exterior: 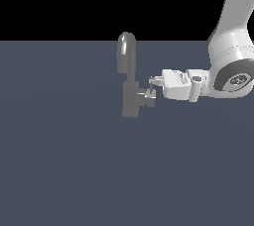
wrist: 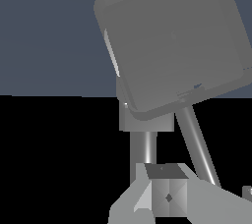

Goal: Turn on the faucet by rotating a designated handle.

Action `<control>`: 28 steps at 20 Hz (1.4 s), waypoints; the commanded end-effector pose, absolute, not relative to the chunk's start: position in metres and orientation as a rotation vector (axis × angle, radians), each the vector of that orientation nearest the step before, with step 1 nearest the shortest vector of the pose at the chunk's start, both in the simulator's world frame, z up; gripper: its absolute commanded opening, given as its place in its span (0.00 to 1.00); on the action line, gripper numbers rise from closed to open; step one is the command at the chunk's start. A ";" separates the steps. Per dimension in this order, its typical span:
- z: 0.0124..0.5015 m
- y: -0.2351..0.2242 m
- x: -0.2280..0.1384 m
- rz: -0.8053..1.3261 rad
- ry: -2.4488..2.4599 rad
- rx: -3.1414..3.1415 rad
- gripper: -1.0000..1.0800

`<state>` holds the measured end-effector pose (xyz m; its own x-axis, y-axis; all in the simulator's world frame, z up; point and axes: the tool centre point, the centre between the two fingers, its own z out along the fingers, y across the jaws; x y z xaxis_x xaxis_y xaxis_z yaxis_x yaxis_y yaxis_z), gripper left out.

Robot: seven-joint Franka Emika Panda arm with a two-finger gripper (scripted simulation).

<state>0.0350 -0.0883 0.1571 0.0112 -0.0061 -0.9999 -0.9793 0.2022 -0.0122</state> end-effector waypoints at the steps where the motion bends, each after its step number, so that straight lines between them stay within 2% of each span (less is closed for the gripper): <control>1: 0.157 -0.088 0.035 1.047 1.294 -1.067 0.00; 15: 0.128 -0.078 -0.018 1.061 1.295 -1.063 0.00; 17: 0.145 -0.080 -0.004 1.030 1.275 -1.081 0.00; 28: 0.077 -0.076 -0.030 1.060 1.294 -1.064 0.00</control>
